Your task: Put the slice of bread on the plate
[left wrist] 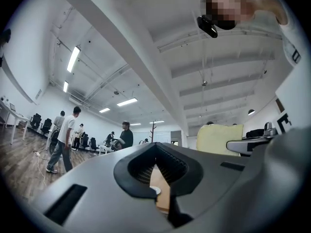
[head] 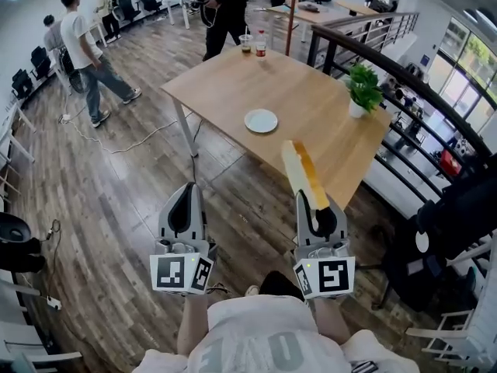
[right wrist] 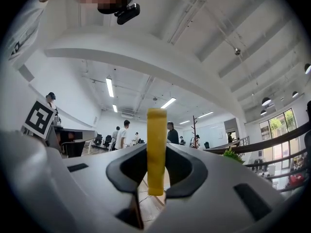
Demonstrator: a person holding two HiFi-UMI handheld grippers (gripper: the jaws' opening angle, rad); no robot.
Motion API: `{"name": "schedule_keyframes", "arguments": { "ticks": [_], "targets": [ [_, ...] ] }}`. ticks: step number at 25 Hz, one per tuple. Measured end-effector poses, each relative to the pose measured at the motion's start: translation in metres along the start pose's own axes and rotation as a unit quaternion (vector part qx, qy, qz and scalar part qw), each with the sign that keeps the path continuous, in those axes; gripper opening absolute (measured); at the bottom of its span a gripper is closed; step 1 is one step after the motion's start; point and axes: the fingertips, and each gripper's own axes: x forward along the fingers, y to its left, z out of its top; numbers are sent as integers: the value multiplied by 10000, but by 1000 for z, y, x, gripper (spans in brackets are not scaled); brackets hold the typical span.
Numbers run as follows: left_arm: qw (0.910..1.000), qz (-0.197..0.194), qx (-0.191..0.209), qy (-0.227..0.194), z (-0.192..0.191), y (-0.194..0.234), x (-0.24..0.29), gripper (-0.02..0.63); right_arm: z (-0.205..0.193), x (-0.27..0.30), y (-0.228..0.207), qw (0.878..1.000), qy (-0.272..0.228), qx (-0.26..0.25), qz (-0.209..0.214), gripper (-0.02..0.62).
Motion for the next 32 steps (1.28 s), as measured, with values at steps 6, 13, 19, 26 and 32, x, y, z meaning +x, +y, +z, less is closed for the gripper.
{"name": "schedule_keyframes", "arguments": {
  "ticks": [6,13,19,26,32],
  "targets": [
    [9999,-134,-77,58,-21,8,21,6,-7,9,-19,9993,-48,-132,-355,91],
    [9995,-301,-34,-61,-40,2,66,6,-28,43,-50,9983,-49,-275,-506,91],
    [9990,-433,22,-102,-50,-1,134,7,-40,93,-87,9978,-51,-254,-605,91],
    [9992,-346,145,-145,-51,19,220,6,-47,179,-116,9986,-7,-230,-466,91],
    [9989,-297,195,-293,-55,36,298,7,-56,250,-143,9993,-65,-180,-308,91]
  ]
}}
